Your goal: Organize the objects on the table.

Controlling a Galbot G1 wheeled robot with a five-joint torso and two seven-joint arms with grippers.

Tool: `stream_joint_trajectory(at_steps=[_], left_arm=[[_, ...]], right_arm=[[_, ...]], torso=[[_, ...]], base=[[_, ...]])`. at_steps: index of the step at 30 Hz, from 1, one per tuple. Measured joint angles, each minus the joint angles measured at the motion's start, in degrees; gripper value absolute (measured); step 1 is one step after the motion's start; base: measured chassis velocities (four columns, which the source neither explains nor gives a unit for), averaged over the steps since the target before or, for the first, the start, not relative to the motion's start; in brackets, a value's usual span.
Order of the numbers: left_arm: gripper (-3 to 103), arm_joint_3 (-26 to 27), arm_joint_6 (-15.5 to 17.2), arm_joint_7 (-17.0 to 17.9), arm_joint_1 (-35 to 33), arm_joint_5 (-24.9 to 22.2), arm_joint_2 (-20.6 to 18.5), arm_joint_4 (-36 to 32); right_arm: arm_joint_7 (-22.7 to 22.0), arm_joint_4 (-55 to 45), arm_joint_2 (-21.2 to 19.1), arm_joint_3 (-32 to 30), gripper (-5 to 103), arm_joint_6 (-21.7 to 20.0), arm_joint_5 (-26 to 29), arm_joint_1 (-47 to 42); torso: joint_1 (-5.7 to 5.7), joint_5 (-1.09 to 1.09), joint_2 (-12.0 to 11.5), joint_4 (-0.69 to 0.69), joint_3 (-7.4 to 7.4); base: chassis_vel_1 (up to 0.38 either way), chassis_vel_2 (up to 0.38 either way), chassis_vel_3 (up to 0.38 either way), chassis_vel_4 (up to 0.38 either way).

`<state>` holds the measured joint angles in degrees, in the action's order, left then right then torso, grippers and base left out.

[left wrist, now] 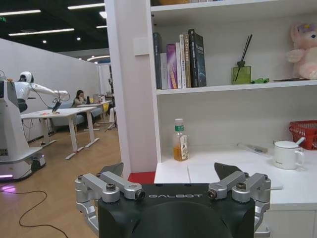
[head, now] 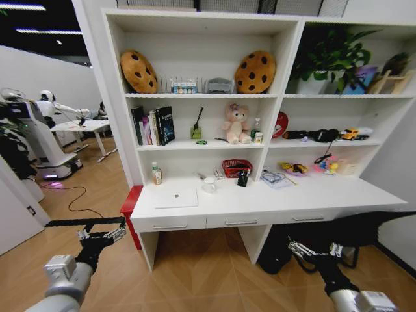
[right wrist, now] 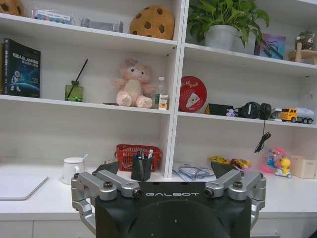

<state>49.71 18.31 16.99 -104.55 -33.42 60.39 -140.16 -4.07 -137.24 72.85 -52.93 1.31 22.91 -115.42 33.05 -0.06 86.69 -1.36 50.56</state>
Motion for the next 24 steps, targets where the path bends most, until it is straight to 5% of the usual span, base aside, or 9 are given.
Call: stream_joint_trajectory(at_steps=[1, 5, 9, 24], left_arm=[[100, 0.00, 0.00, -0.01, 0.00, 0.00, 0.00, 0.00], [100, 0.00, 0.00, 0.02, 0.00, 0.00, 0.00, 0.00], [100, -0.01, 0.00, -0.04, 0.00, 0.00, 0.00, -0.01], [100, -0.01, 0.00, -0.04, 0.01, 0.00, 0.00, 0.00]], right_arm=[[0.00, 0.01, 0.00, 0.00, 100, -0.01, 0.00, 0.00], [0.00, 0.00, 0.00, 0.00, 100, 0.00, 0.00, 0.00], [0.00, 0.02, 0.00, 0.00, 100, -0.01, 0.00, 0.01], [0.00, 0.01, -0.01, 0.00, 100, -0.01, 0.00, 0.01]], torso=[[0.00, 0.14, -0.01, -0.02, 0.01], [-0.01, -0.01, 0.01, 0.00, 0.00], [0.05, 0.11, -0.01, -0.04, 0.02], [0.05, 0.06, -0.01, -0.02, 0.03]], base=[[0.317, -0.233, -0.308, 0.288], [0.169, -0.129, -0.179, 0.199], [-0.003, 0.007, -0.064, 0.057], [-0.023, 0.022, 0.030, -0.016]])
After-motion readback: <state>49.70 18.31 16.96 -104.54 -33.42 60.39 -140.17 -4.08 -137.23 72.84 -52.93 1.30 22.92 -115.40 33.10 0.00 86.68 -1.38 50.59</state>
